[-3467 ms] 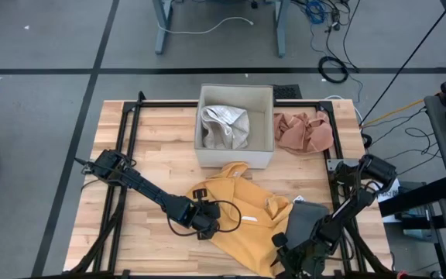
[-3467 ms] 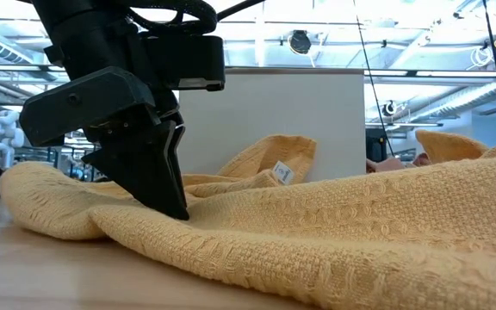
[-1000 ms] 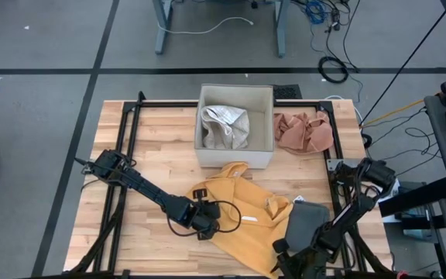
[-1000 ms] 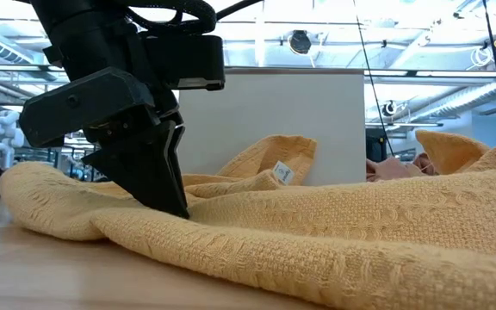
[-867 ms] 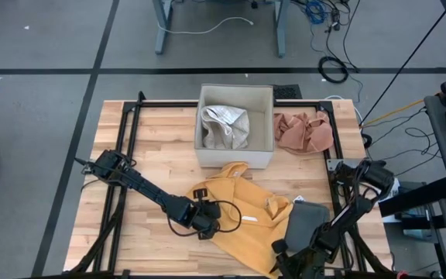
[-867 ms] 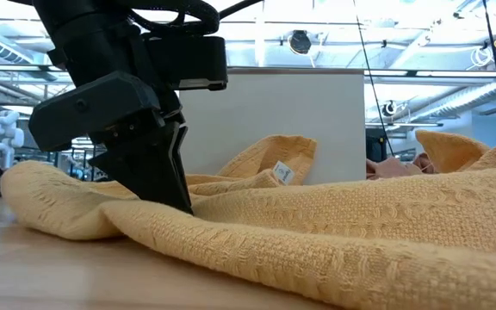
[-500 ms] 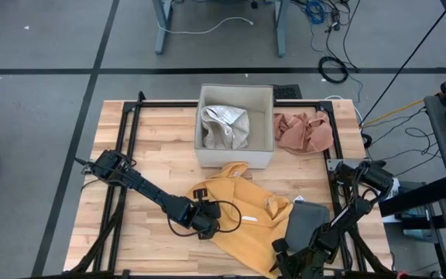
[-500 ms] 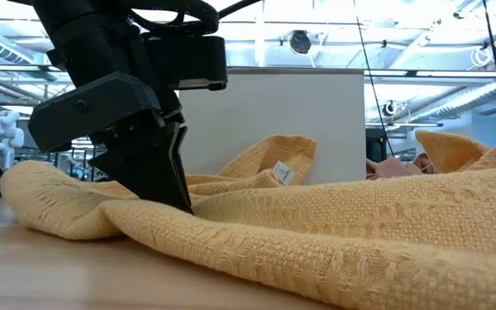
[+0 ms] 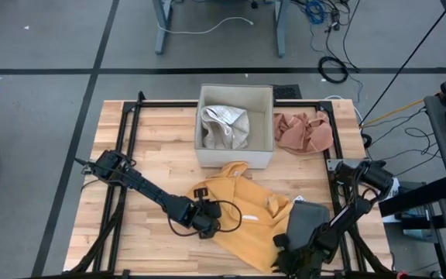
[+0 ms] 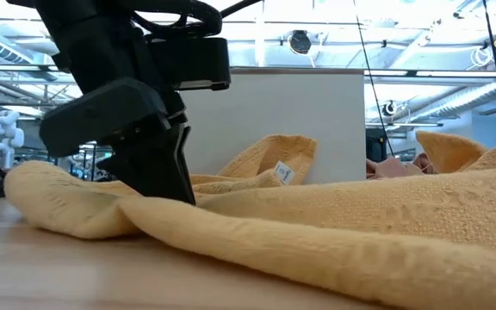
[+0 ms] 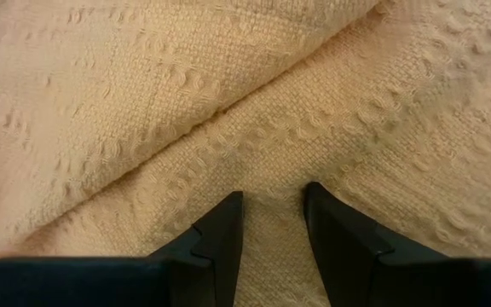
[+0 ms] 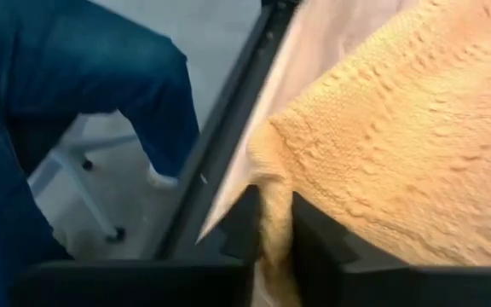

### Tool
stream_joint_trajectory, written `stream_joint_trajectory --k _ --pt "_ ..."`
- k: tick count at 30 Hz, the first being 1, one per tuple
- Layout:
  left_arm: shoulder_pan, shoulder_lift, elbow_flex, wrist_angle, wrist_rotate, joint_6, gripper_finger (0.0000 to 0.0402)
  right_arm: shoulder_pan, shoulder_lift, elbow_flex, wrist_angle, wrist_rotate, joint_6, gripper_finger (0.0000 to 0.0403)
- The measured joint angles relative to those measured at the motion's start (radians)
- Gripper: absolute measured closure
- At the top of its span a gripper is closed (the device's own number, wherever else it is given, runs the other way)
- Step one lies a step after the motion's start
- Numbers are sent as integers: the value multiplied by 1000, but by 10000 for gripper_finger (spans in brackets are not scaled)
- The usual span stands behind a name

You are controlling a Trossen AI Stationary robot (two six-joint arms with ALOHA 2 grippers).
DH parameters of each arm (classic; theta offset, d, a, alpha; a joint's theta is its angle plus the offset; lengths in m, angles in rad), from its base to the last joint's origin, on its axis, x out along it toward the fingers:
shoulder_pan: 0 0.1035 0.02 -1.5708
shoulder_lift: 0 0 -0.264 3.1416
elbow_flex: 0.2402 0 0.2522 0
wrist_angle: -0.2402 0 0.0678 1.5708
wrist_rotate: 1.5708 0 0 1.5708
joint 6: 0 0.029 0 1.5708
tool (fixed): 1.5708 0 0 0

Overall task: Fold towel
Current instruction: Fold the yellow towel

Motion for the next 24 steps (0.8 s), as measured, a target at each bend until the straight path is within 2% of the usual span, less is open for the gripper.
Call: stream_joint_trajectory --k 2,4,9,17,24 --pt "4 0 0 2 -11 0 264 0 -20 0 -65 -14 -3 382" --pt "8 0 0 2 -13 0 264 0 -37 1 -130 -37 -1 395" --pt "11 0 0 3 -13 25 264 2 -81 1 -264 -82 4 396" --pt "8 -4 29 -51 -23 170 264 14 -155 -3 -427 -146 21 400" --pt "-27 -1 181 -215 -159 272 264 24 -202 -5 -509 -214 44 400"
